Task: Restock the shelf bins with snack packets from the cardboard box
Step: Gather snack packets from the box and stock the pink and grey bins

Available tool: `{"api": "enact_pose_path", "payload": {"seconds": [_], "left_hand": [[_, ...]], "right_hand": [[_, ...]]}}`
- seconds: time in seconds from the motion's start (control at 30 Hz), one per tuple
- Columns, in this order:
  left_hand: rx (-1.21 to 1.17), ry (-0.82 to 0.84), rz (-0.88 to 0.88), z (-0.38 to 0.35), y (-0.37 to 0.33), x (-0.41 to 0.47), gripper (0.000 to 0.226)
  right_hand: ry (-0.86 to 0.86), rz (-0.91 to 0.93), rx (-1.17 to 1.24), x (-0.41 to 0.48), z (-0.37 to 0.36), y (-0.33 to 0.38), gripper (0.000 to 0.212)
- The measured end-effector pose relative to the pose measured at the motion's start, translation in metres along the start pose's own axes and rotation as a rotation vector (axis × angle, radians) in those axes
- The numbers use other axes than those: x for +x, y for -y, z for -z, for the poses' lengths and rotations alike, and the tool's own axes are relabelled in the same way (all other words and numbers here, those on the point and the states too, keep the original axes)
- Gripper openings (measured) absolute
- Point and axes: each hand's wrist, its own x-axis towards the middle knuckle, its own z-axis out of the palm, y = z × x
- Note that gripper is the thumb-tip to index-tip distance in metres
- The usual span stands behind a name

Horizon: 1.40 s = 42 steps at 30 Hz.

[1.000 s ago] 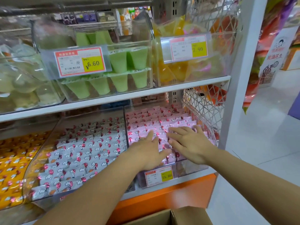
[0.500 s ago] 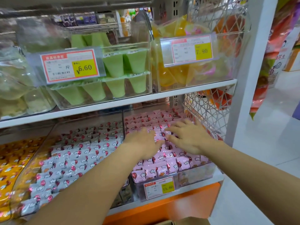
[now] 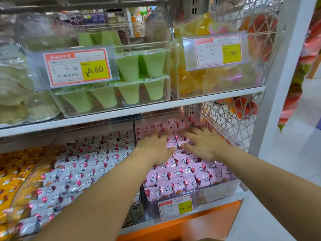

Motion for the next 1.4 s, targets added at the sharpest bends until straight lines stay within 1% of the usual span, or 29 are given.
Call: {"api": "enact_pose_path", "payload": {"seconds": [0.1, 0.2, 0.3, 0.4, 0.57, 0.7, 0.8, 0.9, 1.0, 1.07, 1.13, 1.23, 1.27, 1.4], "left_hand": [[0.015, -0.018, -0.010, -0.006, 0.001, 0.009, 0.073], [-0.034, 0.058, 0.029, -0.013, 0.003, 0.020, 0.076], [-0.048, 0.082, 0.054, -0.013, 0.005, 0.029, 0.077], [-0.023, 0.060, 0.035, -0.011, 0.003, 0.028, 0.076], [0.061, -0.024, 0.012, -0.014, 0.000, 0.025, 0.075], [0.043, -0.043, -0.004, -0.015, 0.003, 0.028, 0.078], [-0.028, 0.025, 0.012, -0.014, 0.007, 0.034, 0.084], [-0.055, 0.103, 0.030, -0.009, 0.009, 0.038, 0.089], [-0.016, 0.088, -0.001, -0.005, 0.009, 0.040, 0.091], [-0.016, 0.066, -0.025, -0.003, 0.008, 0.038, 0.088], [-0.018, 0.057, -0.034, -0.004, 0.006, 0.037, 0.085], [-0.036, 0.079, 0.008, -0.012, 0.009, 0.040, 0.088], [-0.045, 0.086, 0.013, -0.014, 0.010, 0.042, 0.089], [-0.061, 0.087, -0.040, -0.011, 0.012, 0.047, 0.093]], "right_hand": [[0.019, -0.026, -0.001, 0.011, -0.004, 0.001, 0.057], [0.084, -0.039, 0.001, 0.022, -0.003, 0.001, 0.057], [0.109, -0.054, 0.006, 0.030, -0.004, -0.001, 0.056], [0.075, -0.053, -0.018, 0.032, -0.006, 0.000, 0.055], [0.033, -0.026, -0.064, 0.026, -0.005, -0.001, 0.055], [-0.060, -0.023, -0.040, 0.032, -0.006, -0.002, 0.054], [0.038, -0.041, -0.018, 0.041, -0.008, -0.003, 0.061], [0.082, -0.050, -0.005, 0.046, -0.007, -0.004, 0.060], [0.088, -0.048, -0.042, 0.043, -0.006, -0.001, 0.060], [0.097, -0.044, -0.077, 0.041, -0.002, 0.000, 0.060], [0.080, -0.045, -0.070, 0.042, 0.003, -0.001, 0.059], [-0.047, -0.044, -0.016, 0.050, 0.003, -0.001, 0.057], [-0.060, -0.039, -0.012, 0.054, 0.001, -0.002, 0.058], [0.066, -0.030, 0.033, 0.063, -0.001, -0.005, 0.057]]}}
